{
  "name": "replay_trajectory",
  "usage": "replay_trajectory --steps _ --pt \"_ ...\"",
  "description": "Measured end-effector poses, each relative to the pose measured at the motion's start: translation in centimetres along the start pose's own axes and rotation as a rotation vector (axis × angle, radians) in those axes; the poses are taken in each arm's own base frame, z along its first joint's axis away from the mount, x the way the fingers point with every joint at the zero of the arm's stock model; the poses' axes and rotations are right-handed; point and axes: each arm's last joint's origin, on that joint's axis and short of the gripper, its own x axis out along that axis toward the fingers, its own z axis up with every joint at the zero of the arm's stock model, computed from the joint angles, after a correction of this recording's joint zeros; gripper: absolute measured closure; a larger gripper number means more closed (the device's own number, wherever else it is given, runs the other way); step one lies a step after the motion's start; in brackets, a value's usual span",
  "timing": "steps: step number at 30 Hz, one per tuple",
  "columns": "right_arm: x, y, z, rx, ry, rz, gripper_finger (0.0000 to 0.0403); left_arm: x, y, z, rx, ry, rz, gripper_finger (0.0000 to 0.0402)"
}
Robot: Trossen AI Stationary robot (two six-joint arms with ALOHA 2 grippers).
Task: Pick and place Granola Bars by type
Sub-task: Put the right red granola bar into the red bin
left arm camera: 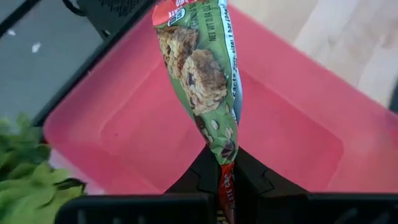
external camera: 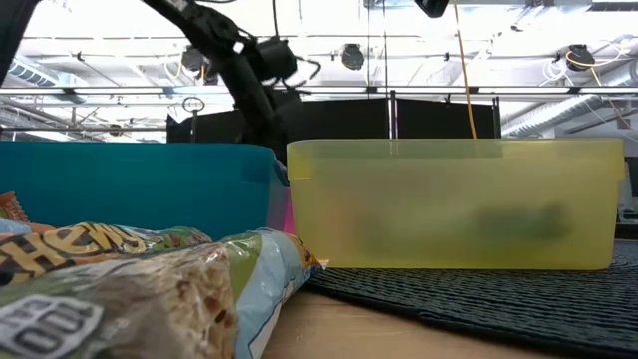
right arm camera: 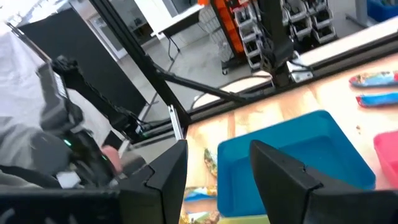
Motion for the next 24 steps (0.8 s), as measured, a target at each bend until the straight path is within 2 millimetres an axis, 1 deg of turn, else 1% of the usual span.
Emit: replay_trajectory --steps 5,8,10,12,16,19,22,24 --pt "0.0 0.1 0.3 -0.006 -0.026 0.014 0.0238 3.0 0.9 -0.9 -0.026 0.082 -0.021 0.0382" --pt "0.0 0.1 0.3 -0.005 -0.026 0.014 0.0238 4.1 1.1 -1.3 -0.038 0.112 -0.029 0.038" --pt "0.0 0.1 0.3 -0.007 -0.025 0.015 0.0239 4.3 1.1 -1.4 -0.04 0.12 -0.031 0.0359" --pt "0.0 0.1 0.2 -0.006 -0.025 0.016 0.0239 4.1 1.0 -1.2 -0.038 0.108 -0.025 0.0325" --pt "0.0 0.2 0.3 -0.01 -0.03 0.019 0.0239 3.1 1.1 -0.9 -0.032 0.08 0.0 0.026" --pt "0.0 0.2 0.3 -0.011 -0.03 0.023 0.0239 1.6 1.1 -0.7 -0.037 0.081 -0.009 0.0225" --pt "0.0 0.3 0.4 -0.016 -0.027 0.046 0.0239 -0.8 0.5 -0.6 -0.046 0.066 -0.023 0.0204" --pt "0.0 0.3 0.4 -0.025 -0.033 0.051 0.0239 -3.2 -0.2 -0.5 -0.036 0.042 -0.029 0.0198"
